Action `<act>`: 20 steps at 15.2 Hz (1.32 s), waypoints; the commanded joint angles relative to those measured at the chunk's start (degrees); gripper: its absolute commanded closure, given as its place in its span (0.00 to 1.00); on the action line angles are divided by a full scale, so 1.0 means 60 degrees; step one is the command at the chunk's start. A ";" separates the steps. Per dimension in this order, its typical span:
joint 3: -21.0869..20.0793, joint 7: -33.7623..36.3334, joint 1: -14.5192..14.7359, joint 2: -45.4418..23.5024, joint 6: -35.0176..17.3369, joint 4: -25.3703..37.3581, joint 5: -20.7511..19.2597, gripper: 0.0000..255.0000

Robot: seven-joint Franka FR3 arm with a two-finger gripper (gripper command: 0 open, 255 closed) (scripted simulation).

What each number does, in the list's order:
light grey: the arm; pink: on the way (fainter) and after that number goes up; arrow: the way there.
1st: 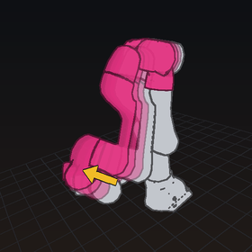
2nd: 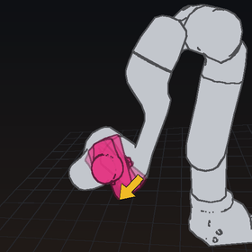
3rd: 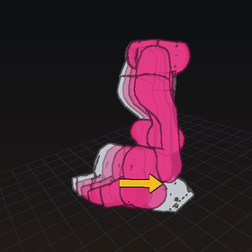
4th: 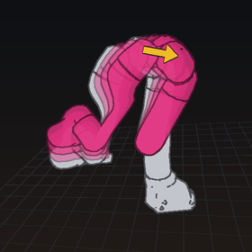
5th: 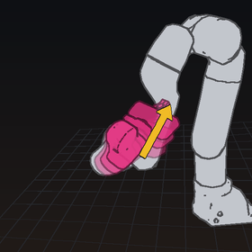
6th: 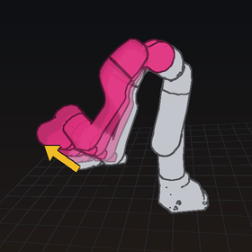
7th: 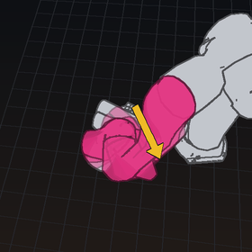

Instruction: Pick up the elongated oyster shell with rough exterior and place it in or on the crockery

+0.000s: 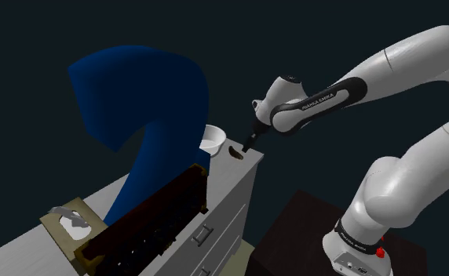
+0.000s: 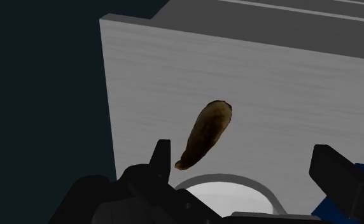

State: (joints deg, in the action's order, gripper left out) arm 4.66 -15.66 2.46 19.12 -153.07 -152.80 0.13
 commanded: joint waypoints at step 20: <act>0.0118 -0.0298 0.0171 -0.1674 -0.1737 0.0201 0.0216 1.00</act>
State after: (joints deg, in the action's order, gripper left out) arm 5.37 -17.45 3.49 9.08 -163.50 -151.59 1.42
